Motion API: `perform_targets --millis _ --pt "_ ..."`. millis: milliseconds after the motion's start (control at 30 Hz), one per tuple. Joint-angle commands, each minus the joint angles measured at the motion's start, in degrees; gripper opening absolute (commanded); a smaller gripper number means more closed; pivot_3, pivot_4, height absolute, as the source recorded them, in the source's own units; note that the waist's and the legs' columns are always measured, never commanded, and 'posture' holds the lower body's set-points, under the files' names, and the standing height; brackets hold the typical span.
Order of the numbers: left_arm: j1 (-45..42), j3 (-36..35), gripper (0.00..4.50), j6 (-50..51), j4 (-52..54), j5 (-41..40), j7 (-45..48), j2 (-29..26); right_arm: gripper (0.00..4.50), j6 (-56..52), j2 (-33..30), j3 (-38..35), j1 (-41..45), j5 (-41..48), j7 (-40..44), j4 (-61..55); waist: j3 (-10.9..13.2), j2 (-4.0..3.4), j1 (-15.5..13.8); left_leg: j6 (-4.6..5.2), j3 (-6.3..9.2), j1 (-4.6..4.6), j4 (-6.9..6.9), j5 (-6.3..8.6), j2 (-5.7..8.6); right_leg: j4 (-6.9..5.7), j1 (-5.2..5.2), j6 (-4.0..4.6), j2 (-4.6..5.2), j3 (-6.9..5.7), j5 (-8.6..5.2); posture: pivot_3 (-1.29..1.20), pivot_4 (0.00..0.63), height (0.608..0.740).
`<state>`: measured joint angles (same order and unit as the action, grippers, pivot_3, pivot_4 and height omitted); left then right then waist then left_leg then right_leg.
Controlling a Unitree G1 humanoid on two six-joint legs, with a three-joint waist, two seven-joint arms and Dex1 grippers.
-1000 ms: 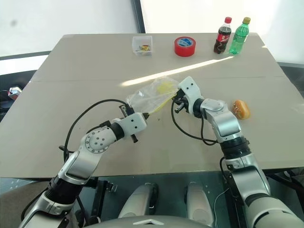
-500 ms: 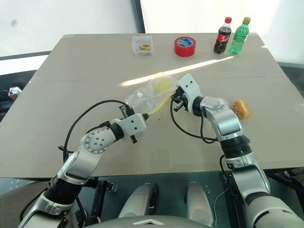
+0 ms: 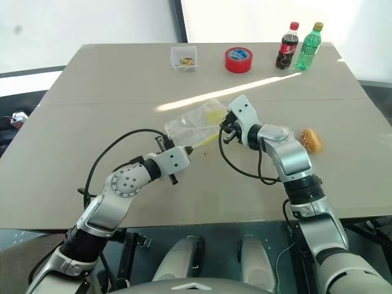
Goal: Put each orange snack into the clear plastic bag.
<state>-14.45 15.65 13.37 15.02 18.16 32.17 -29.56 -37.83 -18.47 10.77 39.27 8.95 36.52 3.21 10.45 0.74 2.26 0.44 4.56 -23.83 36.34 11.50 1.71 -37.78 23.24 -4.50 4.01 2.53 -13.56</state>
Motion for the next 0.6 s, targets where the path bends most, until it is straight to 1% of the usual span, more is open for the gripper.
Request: perform_targets --millis 33,167,267,367,400,433,467,533,600 --pt "-0.42 -2.63 0.0 1.73 1.27 -2.49 -0.53 1.7 0.05 8.99 -2.74 2.48 -0.93 -2.78 2.88 -2.78 0.0 0.0 -0.06 0.0 0.0 0.0 0.0 0.0 0.01 0.0 0.0 0.0 0.01 0.0 0.0 0.0 0.15 0.74" --pt "-0.96 -2.67 0.0 1.07 0.76 -2.17 -0.12 1.24 0.05 24.98 -7.26 7.86 -1.21 -11.37 3.51 -0.76 0.0 0.0 0.08 0.0 -0.08 0.0 0.0 0.0 0.01 0.01 0.0 -0.01 0.0 0.0 -0.01 0.0 0.15 0.74" --pt "-1.16 -2.66 0.0 0.68 0.48 -2.08 -0.07 1.07 0.05 28.57 -6.92 7.8 -1.45 -11.54 3.97 0.15 0.0 0.0 0.16 0.0 -0.14 0.01 0.0 0.0 -0.01 0.01 0.0 -0.01 -0.01 0.0 -0.01 0.0 0.15 0.74" --pt "-1.26 -2.51 0.0 0.38 0.3 -2.06 -0.05 1.04 0.81 29.2 -5.91 8.31 -0.96 -11.9 4.73 -0.37 0.0 0.0 0.11 0.0 -0.11 0.02 0.0 0.0 -0.02 0.0 0.0 -0.01 -0.01 0.0 -0.01 0.0 0.15 0.74" --pt "-1.29 -2.44 0.0 0.3 0.27 -2.02 -0.07 1.04 0.94 29.48 -5.78 8.47 -0.93 -12.2 4.97 -0.37 0.0 0.0 0.07 0.0 -0.09 0.01 0.0 0.0 -0.02 0.0 0.0 -0.01 -0.01 0.0 0.0 0.0 0.15 0.74" --pt "-1.37 -2.3 0.0 0.1 0.23 -1.92 -0.07 1.01 1.67 29.67 -5.35 8.64 -0.87 -12.59 4.85 -0.24 0.0 0.0 0.05 0.0 -0.07 0.01 0.0 0.0 -0.01 0.01 0.0 -0.01 0.0 0.01 0.0 0.0 0.15 0.74" --pt "-1.43 -2.2 0.0 -0.07 0.19 -1.84 -0.06 0.97 1.93 29.92 -5.03 8.87 -0.79 -13.01 4.79 -0.07 0.0 0.0 0.03 0.0 -0.06 0.01 0.0 0.0 -0.01 0.01 0.0 -0.01 0.0 0.01 0.0 0.0 0.15 0.74" --pt "-1.5 -2.08 0.0 -0.21 0.14 -1.72 -0.11 0.99 2.78 30.87 -4.74 9.38 -0.62 -14.19 4.65 0.51 0.0 0.0 -0.05 0.0 -0.04 0.01 0.0 0.0 0.0 0.01 -0.01 -0.01 0.01 0.01 0.0 0.0 0.15 0.74" --pt "-1.5 -2.1 0.0 -0.25 0.13 -1.64 -0.18 0.98 3.76 31.71 -4.32 9.65 -0.31 -15.28 4.35 1.46 0.0 0.0 -0.05 0.0 -0.01 0.01 0.0 0.0 0.0 0.01 0.0 -0.01 0.0 0.0 0.0 0.0 0.15 0.74"
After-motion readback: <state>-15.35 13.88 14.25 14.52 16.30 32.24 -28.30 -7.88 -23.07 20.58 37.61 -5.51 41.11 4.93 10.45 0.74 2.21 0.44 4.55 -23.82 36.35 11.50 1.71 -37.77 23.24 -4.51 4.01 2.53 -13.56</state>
